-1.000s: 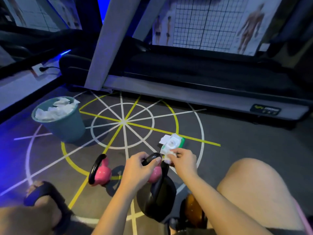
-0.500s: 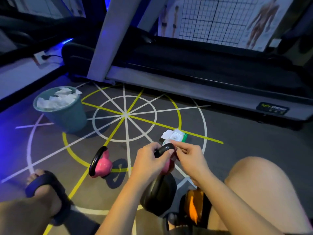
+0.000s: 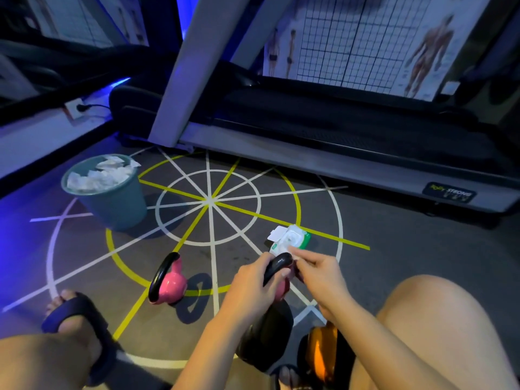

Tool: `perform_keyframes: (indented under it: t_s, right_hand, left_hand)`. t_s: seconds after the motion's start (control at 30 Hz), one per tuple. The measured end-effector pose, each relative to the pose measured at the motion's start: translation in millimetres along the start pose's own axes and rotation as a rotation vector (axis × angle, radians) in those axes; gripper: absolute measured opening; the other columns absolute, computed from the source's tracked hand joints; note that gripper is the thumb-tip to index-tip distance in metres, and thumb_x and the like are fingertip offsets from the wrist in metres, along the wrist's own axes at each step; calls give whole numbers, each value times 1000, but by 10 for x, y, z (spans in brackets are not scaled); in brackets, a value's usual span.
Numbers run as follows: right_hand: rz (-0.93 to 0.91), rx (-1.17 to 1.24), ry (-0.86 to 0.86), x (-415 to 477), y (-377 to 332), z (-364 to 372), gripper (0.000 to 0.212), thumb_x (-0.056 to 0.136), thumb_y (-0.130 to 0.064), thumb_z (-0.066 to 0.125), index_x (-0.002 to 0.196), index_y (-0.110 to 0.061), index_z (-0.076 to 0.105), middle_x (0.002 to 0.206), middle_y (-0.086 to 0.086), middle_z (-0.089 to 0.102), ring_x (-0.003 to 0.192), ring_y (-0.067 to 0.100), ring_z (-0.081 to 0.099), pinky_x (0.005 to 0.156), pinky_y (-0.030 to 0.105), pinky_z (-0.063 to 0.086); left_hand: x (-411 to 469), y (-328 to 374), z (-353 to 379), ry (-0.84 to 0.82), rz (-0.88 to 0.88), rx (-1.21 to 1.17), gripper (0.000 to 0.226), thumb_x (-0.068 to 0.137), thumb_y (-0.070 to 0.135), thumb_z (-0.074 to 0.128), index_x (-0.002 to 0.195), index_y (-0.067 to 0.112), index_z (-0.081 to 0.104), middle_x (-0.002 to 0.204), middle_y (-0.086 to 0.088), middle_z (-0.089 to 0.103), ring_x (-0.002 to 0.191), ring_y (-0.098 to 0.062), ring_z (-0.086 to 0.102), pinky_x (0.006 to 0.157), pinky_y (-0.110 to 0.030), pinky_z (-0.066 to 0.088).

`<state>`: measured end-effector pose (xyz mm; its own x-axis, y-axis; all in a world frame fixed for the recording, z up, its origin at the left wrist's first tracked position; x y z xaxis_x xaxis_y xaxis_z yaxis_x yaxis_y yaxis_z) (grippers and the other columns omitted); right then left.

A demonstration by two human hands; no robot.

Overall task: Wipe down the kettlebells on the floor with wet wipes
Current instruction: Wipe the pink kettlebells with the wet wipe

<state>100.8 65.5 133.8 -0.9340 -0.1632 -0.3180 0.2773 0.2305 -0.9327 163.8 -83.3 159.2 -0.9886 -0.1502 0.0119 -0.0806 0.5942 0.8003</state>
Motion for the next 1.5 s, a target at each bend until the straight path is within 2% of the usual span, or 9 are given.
perform_keyframes:
  t_s: [0.17,0.33,0.43,0.57,0.77,0.93,1.1,1.33,1.5]
  right_hand:
    - [-169,-59,16,-66,-256,-22,31,97,-11,59,113,-33,72,72,-18,66,57,-6,57,54,8,42]
    - [-103,-301,54,25,-137,31,32,91,-10,53,65,-22,65,53,-9,46,56,12,39,53,25,30]
    - [-173,-271,74,-23,-307,26,34,96,-17,57,99,-47,73,59,-15,58,54,1,47,50,18,38]
    - [-302,-431,58,-153,-468,120,38,98,-21,55,119,-50,65,70,-12,59,57,1,48,50,9,37]
    - [-218,-523,84,-12,-405,111,37,99,-19,50,129,-37,65,94,5,69,66,8,52,49,11,35]
    - [-342,-595,-22,-166,-570,283,50,97,-17,53,134,-51,53,101,-11,55,86,3,50,58,3,37]
    - [-371,-807,-113,-56,-696,386,50,93,-24,62,140,-39,52,126,-13,59,101,2,49,78,16,40]
    - [-410,-796,-133,90,-669,428,34,92,-19,60,117,-41,64,94,-16,61,91,4,60,66,9,39]
    - [-372,-709,-109,162,-646,366,27,94,-19,60,112,-38,66,90,-14,57,83,6,59,64,14,43]
  left_hand:
    - [52,-56,-57,20,-32,-101,14,98,46,60,100,31,61,73,9,72,72,-2,68,76,-40,58]
    - [76,-66,-55,37,-38,-101,22,94,53,60,93,30,62,73,9,70,73,-11,69,73,-45,58]
    - [87,-51,-92,59,-17,-59,17,94,48,63,91,31,63,75,11,69,75,-6,65,74,-38,55]
    - [108,-74,-121,65,-29,-13,14,93,44,64,93,30,67,78,11,69,78,-5,63,74,-38,53]
    - [91,-111,-25,23,-47,-70,19,97,40,60,116,42,62,92,17,70,95,-7,64,84,-33,52]
    - [126,-168,-111,36,-65,-121,12,98,30,61,106,38,65,86,16,68,83,-4,62,74,-27,49]
    - [108,-149,-71,-8,-47,-167,33,90,29,67,119,45,64,95,17,70,93,0,63,83,-24,51]
    - [48,-480,-33,149,-154,-328,41,77,27,76,114,40,65,108,12,66,106,-6,61,92,-28,49]
    - [-142,-803,227,231,-336,-622,33,80,11,85,108,19,70,93,2,77,93,-19,72,76,-20,52]
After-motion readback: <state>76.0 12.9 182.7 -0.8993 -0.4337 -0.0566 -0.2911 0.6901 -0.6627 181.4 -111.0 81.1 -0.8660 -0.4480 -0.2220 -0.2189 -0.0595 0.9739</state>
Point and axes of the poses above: each hand's wrist, its own x-axis towards the middle knuckle, its own z-axis out of the palm, y = z × x, the point moved 10 cm from there along x, towards the middle knuckle
